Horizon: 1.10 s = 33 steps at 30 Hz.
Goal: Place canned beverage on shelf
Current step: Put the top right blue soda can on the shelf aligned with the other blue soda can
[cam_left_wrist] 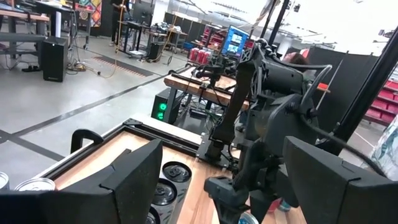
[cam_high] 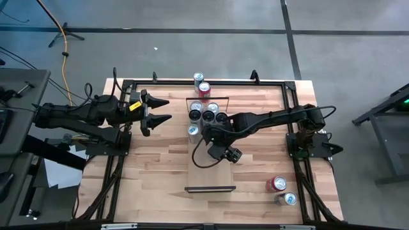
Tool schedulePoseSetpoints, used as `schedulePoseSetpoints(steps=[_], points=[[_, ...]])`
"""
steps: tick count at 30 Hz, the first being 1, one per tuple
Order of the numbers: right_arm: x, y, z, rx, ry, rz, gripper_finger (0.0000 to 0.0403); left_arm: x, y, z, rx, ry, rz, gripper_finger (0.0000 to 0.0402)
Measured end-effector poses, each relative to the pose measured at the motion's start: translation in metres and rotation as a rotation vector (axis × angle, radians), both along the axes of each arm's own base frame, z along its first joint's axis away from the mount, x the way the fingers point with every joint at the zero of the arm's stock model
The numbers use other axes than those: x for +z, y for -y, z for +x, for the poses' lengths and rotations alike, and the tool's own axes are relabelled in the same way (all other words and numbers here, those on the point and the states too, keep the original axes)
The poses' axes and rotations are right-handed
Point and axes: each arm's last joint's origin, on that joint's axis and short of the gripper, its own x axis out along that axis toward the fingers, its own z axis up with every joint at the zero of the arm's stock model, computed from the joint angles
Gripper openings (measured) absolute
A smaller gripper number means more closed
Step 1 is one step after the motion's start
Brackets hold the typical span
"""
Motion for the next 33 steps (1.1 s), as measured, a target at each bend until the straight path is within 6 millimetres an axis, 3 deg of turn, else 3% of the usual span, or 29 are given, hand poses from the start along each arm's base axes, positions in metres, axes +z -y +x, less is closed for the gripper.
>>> schedulePoseSetpoints(steps=[7, 27, 33], points=[[-0.0057, -0.0005, 0.0030, 0.021, -0.012, -0.005, 0.0375, 0.0000, 0.0000, 0.0000, 0.000, 0.000, 0.000, 0.0294], [-0.0052, -0.0004, 0.0037, 0.022, -0.001, -0.013, 0.0246, 0.0000, 0.0000, 0.0000, 0.000, 0.000, 0.000, 0.0294], [-0.0048, -0.0008, 0.0038, 0.005, 0.000, -0.013, 0.0236, 0.0000, 0.0000, 0.0000, 0.000, 0.000, 0.000, 0.0294]])
